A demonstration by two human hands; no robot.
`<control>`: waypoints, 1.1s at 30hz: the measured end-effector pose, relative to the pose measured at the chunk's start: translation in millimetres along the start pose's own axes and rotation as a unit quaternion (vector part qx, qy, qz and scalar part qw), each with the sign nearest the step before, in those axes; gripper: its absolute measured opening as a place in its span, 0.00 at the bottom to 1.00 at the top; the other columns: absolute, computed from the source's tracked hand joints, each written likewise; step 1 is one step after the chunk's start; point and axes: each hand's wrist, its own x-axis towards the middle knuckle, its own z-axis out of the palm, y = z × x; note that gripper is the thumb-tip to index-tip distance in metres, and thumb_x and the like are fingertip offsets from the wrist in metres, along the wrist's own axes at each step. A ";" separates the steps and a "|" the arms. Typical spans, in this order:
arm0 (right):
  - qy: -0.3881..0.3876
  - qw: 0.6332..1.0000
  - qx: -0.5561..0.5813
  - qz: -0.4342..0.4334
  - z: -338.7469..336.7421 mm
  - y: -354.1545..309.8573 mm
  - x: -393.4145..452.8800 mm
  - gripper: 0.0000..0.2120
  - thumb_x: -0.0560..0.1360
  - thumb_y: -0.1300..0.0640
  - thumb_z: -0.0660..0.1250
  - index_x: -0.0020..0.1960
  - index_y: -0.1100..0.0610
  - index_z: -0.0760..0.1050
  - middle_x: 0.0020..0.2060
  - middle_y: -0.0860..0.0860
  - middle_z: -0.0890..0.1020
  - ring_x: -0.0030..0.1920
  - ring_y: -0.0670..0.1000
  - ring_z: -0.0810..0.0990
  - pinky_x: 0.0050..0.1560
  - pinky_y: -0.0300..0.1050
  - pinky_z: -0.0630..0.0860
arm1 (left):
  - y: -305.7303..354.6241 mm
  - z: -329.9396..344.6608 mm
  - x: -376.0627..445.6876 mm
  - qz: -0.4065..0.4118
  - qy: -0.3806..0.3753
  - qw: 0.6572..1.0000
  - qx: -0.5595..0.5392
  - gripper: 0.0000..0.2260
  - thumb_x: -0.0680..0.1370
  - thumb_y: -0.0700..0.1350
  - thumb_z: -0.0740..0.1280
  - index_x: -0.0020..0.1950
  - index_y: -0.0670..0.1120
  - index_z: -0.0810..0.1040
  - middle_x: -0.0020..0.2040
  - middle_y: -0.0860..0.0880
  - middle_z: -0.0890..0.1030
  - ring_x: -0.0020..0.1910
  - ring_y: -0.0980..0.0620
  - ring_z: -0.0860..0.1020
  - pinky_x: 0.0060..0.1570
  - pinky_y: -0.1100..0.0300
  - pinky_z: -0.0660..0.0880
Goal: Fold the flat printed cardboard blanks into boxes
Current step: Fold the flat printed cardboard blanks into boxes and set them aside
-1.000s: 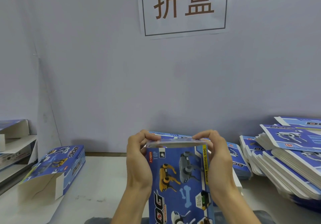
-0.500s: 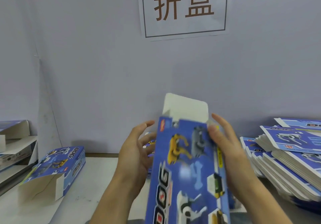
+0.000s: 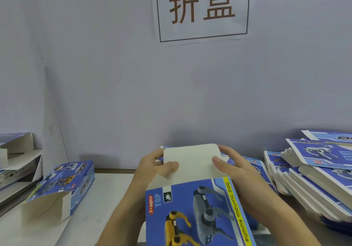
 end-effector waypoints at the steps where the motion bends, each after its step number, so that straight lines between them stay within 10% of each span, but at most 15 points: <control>1: 0.019 1.000 -0.008 -0.011 -1.0 2.5 -1.2 0.13 0.79 0.49 0.66 0.62 0.49 0.78 0.48 0.50 0.87 0.47 0.49 0.87 0.45 0.46 0.83 | -0.9 3.6 2.8 -0.002 -0.020 1.000 0.021 0.09 0.78 0.32 0.68 0.54 0.45 0.79 0.39 0.48 0.86 0.35 0.50 0.84 0.35 0.59 0.81; 4: 0.054 0.998 -0.013 -0.014 3.6 -1.1 1.1 0.08 0.80 0.54 0.66 0.54 0.56 0.81 0.40 0.50 0.87 0.37 0.47 0.86 0.32 0.37 0.78 | -2.1 14.0 4.6 0.005 -0.044 0.998 0.035 0.12 0.75 0.37 0.75 0.55 0.48 0.79 0.45 0.48 0.84 0.43 0.47 0.83 0.47 0.51 0.80; 8: 0.059 0.998 0.019 -0.028 5.3 -2.9 -0.6 0.06 0.79 0.59 0.68 0.54 0.56 0.81 0.38 0.50 0.87 0.35 0.48 0.86 0.30 0.36 0.78 | -6.8 13.9 0.5 0.041 -0.029 0.998 0.030 0.08 0.77 0.41 0.72 0.55 0.51 0.82 0.37 0.54 0.86 0.36 0.55 0.85 0.32 0.64 0.79; 15: 0.036 0.998 0.038 -0.046 9.0 -7.9 -5.6 0.07 0.78 0.62 0.68 0.53 0.54 0.82 0.39 0.54 0.87 0.36 0.52 0.86 0.30 0.40 0.79 | -10.9 10.4 0.9 0.071 -0.041 0.997 0.011 0.14 0.69 0.47 0.76 0.54 0.50 0.82 0.43 0.47 0.87 0.39 0.48 0.85 0.34 0.58 0.81; 22: 0.035 0.996 0.058 -0.051 9.1 -8.6 -6.6 0.07 0.76 0.73 0.66 0.44 0.66 0.82 0.31 0.54 0.83 0.28 0.48 0.81 0.27 0.36 0.75 | -10.3 10.9 -0.5 0.066 -0.036 0.997 0.022 0.13 0.75 0.33 0.73 0.37 0.50 0.84 0.36 0.48 0.86 0.29 0.55 0.80 0.28 0.66 0.73; 28: 0.151 0.984 0.051 -0.075 -3.6 -15.2 -4.9 0.11 0.77 0.69 0.67 0.52 0.56 0.81 0.34 0.52 0.83 0.26 0.44 0.81 0.25 0.35 0.75 | -2.0 22.2 -7.8 0.036 -0.054 0.993 -0.099 0.08 0.80 0.44 0.67 0.59 0.48 0.79 0.43 0.47 0.86 0.35 0.55 0.84 0.31 0.64 0.78; 33: 0.342 0.911 0.187 -0.133 -36.6 -13.2 -9.4 0.08 0.79 0.61 0.67 0.50 0.48 0.79 0.44 0.51 0.81 0.35 0.49 0.79 0.34 0.42 0.79 | -4.2 6.1 -10.7 -0.030 -0.152 0.981 -0.115 0.21 0.78 0.60 0.65 0.66 0.49 0.77 0.62 0.40 0.82 0.60 0.36 0.80 0.63 0.39 0.76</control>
